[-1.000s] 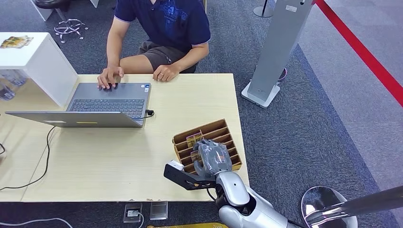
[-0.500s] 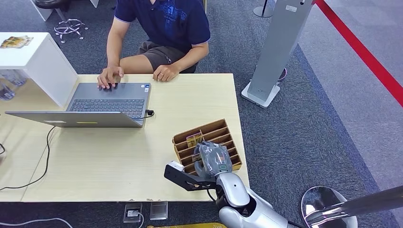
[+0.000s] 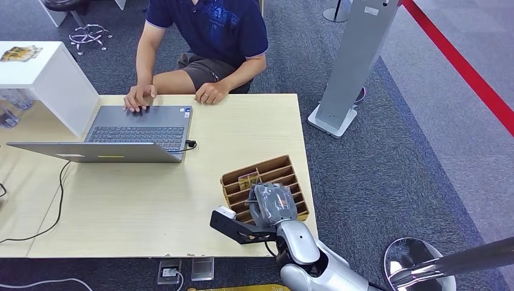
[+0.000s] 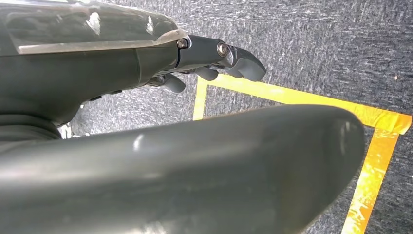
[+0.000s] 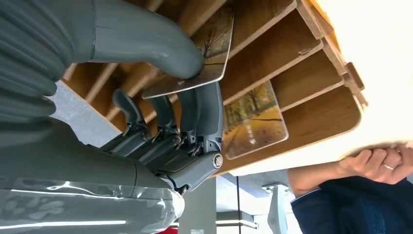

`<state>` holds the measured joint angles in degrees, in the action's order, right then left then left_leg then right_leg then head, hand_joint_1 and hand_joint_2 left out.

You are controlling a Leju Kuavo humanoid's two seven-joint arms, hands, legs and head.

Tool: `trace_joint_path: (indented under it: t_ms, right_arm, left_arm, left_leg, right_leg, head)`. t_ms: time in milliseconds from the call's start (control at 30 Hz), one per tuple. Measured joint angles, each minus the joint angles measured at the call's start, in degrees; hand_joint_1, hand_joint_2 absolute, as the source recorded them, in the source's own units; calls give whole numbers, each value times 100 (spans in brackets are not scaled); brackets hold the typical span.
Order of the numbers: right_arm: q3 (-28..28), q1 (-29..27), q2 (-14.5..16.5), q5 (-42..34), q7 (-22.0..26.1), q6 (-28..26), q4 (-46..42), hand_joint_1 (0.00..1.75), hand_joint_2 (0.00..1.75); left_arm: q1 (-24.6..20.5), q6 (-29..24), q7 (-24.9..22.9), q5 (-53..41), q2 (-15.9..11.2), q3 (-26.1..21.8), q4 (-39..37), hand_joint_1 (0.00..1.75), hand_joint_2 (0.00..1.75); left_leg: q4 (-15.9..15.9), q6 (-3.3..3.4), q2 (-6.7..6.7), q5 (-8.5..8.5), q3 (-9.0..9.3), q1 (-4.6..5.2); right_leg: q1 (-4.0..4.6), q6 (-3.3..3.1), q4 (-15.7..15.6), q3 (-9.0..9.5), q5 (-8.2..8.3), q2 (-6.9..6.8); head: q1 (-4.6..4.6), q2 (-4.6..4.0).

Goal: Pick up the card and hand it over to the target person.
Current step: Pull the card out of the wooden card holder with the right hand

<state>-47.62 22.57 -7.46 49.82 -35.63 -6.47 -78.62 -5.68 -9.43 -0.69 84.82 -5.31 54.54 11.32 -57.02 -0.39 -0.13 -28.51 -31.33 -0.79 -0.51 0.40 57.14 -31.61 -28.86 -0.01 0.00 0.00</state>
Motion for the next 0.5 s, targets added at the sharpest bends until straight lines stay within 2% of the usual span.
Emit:
trace_joint_path:
  t_ms: [300,500]
  right_arm:
    - [12,0,-19,8,98,-57,-28,175,175]
    - [21,77,-169,41,118,-160,-468,175,175]
  left_arm:
    - [3,-11,75,46,-4,-68,-5,0,0]
    - [6,28,82,36,-2,-49,-6,0,0]
  left_leg:
    - [2,0,1,1,2,0]
    - [-2,0,-1,-1,-2,1]
  right_leg:
    - [0,-1,-1,2,0,0]
    - [-1,0,3,-2,-1,-1]
  head:
    - [0,0]
    - [0,0]
